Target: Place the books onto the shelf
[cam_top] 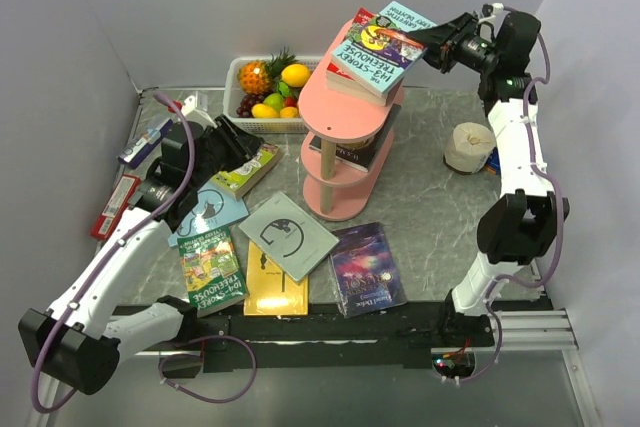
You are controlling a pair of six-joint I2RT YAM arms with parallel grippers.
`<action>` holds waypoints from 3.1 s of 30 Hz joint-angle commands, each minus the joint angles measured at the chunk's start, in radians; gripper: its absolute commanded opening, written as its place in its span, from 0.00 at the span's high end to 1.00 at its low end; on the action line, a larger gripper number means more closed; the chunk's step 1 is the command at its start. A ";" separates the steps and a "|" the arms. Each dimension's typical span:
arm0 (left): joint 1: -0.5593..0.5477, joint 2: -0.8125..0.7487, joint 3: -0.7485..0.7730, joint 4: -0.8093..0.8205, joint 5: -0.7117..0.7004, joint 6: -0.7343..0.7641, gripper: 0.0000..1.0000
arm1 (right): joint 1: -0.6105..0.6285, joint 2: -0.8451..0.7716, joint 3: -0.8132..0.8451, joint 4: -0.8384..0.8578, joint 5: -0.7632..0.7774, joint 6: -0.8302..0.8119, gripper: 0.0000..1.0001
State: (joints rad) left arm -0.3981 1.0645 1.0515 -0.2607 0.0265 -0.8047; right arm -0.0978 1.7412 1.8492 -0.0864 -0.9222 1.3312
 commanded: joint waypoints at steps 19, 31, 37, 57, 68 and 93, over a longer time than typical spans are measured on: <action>0.041 -0.009 0.012 0.060 0.065 0.009 0.57 | 0.035 0.142 0.530 -0.542 0.131 -0.332 0.11; 0.042 -0.001 -0.001 0.066 0.081 0.001 0.57 | 0.040 0.143 0.530 -0.690 0.264 -0.463 0.16; 0.042 0.000 -0.008 0.072 0.090 -0.002 0.57 | 0.047 0.112 0.489 -0.664 0.286 -0.466 0.36; 0.042 -0.001 -0.028 0.077 0.099 -0.002 0.57 | 0.073 0.124 0.525 -0.742 0.319 -0.537 0.18; 0.044 0.002 -0.039 0.086 0.107 -0.007 0.57 | 0.055 -0.031 0.345 -0.701 0.329 -0.547 0.15; 0.044 -0.014 -0.039 0.086 0.110 -0.017 0.57 | 0.053 -0.045 0.341 -0.610 0.275 -0.497 0.41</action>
State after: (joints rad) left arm -0.3588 1.0645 1.0016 -0.2062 0.1200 -0.8093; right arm -0.0399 1.7023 2.1250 -0.7315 -0.6621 0.8501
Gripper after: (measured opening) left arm 0.427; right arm 0.609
